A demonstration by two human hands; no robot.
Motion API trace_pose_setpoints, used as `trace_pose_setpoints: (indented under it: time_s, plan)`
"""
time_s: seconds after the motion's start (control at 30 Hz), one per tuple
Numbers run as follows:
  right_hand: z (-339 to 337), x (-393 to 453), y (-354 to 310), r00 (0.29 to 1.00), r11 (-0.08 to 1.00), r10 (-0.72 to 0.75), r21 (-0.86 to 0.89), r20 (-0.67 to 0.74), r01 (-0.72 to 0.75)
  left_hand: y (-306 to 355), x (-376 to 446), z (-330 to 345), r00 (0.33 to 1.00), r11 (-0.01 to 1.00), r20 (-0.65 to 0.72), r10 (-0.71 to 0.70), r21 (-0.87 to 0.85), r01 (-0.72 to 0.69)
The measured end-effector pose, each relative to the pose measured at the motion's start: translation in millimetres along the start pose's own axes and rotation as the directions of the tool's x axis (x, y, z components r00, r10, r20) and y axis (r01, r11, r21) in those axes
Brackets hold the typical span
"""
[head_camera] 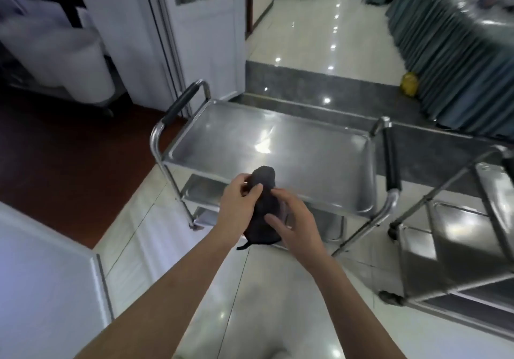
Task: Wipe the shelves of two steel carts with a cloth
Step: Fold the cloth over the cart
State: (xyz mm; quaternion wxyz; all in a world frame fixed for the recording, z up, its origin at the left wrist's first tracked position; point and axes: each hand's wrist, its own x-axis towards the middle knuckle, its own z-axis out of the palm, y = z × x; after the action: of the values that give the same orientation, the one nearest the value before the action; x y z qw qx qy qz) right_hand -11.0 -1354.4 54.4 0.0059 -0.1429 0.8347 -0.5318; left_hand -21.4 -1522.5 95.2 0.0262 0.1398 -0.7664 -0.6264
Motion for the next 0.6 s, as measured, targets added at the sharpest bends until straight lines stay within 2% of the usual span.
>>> trace_pose_setpoints:
  time_s: [0.13, 0.27, 0.43, 0.6]
  plan:
    - [-64.5, 5.4, 6.6, 0.969, 0.985, 0.169, 0.052, -0.179, -0.162, 52.2, -0.6, 37.3, 0.982, 0.978, 0.099, 0.159, 0.121, -0.170]
    - [-114.8, 10.5, 11.4, 0.948, 0.953, 0.278, 0.168, -0.153, -0.252, 90.3, -2.8, 70.8, 0.943, 0.950, 0.221, 0.249, 0.133, -0.282]
    - [-164.4, 3.5, 17.8, 0.959, 0.936, 0.268, 0.259, -0.090, -0.237, 126.8, -9.8, 110.3, 0.892, 0.925, 0.287, 0.349, 0.044, -0.377]
    - [-209.7, -1.4, 5.6, 0.979, 0.920, 0.156, 0.379, -0.135, -0.094, 149.8, -15.5, 137.5, 0.811, 0.892, 0.430, 0.396, 0.030, -0.451]
